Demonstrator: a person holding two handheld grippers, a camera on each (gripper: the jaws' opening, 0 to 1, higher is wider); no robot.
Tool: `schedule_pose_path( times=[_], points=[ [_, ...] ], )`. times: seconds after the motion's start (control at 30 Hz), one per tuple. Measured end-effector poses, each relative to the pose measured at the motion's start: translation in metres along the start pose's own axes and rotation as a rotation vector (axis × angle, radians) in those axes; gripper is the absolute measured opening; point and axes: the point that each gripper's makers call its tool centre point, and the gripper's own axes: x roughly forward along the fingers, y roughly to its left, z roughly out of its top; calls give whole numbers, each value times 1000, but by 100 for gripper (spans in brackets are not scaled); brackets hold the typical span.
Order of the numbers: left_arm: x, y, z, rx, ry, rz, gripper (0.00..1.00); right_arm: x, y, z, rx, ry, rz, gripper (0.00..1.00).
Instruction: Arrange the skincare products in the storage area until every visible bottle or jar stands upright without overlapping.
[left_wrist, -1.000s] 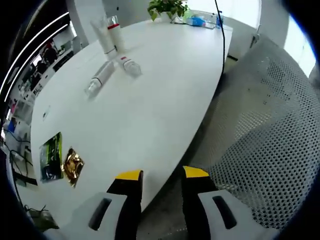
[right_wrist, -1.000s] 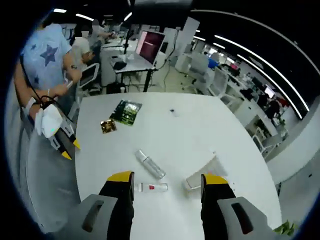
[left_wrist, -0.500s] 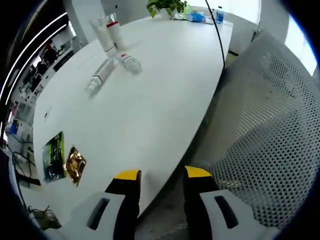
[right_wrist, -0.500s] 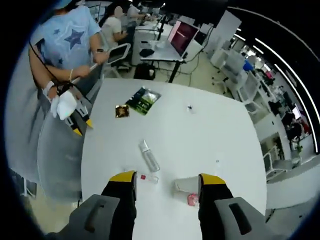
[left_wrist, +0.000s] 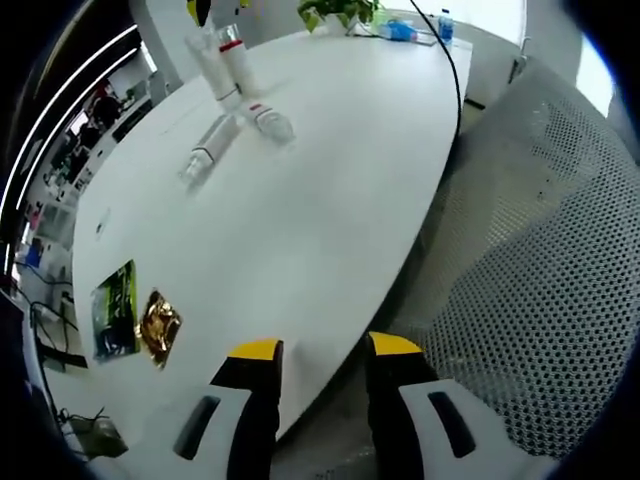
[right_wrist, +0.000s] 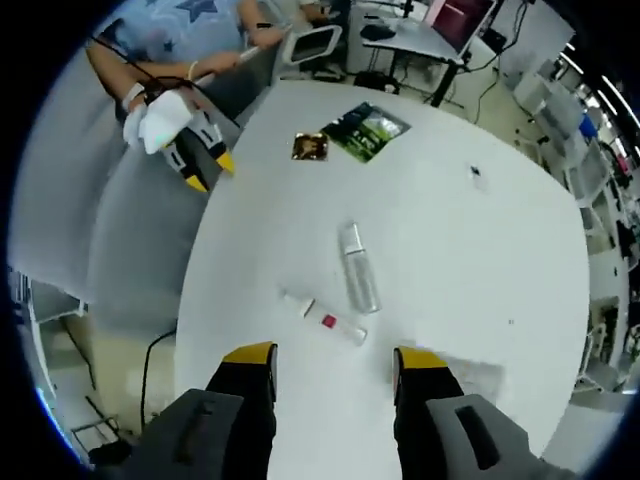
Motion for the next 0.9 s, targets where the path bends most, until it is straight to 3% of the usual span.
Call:
schedule_pose_path(
  times=[0.13, 0.2, 0.3, 0.37, 0.53, 0.67, 0.9],
  points=[
    [0, 2, -2, -7, 10, 8, 28, 38, 6, -6, -89, 24, 31, 35],
    [2, 3, -4, -12, 20, 8, 27, 57, 10, -8, -107, 23, 47, 28],
    [2, 4, -7, -11, 38, 15, 27, 81, 5, -13, -210, 45, 26, 31],
    [2, 5, -8, -16, 38, 17, 27, 91, 4, -21, -253, 93, 32, 29],
    [3, 5, -10, -19, 52, 15, 25, 110, 4, -23, -357, 107, 18, 29],
    [4, 4, -12, -18, 63, 12, 25, 123, 4, -27, -357, 130, 16, 25],
    [6, 1, -13, -39, 73, -10, 26, 129, 4, -34, -314, 144, 17, 18]
  ],
)
